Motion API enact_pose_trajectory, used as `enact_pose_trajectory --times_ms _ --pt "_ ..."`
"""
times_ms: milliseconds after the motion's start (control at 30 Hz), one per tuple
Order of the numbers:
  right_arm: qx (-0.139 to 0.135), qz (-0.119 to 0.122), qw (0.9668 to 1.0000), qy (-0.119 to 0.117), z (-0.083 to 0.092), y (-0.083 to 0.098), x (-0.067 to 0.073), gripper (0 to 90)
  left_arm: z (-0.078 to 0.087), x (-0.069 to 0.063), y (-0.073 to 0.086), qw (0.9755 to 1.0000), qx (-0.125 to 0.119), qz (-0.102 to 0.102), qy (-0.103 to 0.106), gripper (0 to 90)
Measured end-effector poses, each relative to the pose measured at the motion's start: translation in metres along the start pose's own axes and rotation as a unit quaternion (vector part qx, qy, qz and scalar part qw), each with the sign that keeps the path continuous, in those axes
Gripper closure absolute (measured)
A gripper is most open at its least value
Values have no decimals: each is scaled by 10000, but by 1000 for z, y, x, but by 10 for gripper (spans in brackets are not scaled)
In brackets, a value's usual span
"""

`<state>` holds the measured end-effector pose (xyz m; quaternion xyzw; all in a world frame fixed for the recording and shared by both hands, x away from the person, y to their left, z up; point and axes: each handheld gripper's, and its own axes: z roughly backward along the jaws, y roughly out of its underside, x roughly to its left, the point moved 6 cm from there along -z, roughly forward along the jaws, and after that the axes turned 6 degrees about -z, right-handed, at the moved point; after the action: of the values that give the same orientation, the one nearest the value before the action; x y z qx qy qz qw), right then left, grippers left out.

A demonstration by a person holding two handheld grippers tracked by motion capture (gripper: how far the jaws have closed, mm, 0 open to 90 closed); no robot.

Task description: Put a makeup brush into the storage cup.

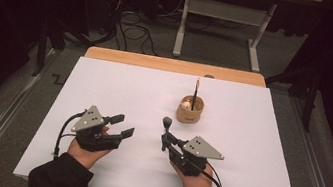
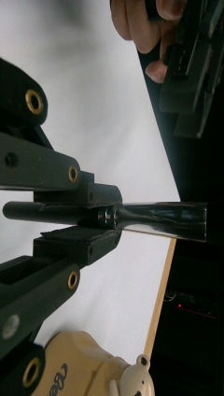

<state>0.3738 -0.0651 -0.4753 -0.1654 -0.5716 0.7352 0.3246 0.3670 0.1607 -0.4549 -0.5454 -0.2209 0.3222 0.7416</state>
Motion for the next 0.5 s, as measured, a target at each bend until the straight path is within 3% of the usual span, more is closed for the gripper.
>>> enact_pose_trajectory --times_ms 100,233,333,500 --pt "7 15 10000 24 0 0 -1 799 7 9 7 9999 -29 71 -94 390" --pt "17 44 10000 15 2 1 -2 799 13 18 11 9995 -58 -25 -318 367" --pt "28 51 10000 8 3 1 -3 800 14 22 14 9993 -96 8 -365 351" --pt "32 59 10000 22 5 1 -6 799 11 31 23 9980 30 -81 -627 299"
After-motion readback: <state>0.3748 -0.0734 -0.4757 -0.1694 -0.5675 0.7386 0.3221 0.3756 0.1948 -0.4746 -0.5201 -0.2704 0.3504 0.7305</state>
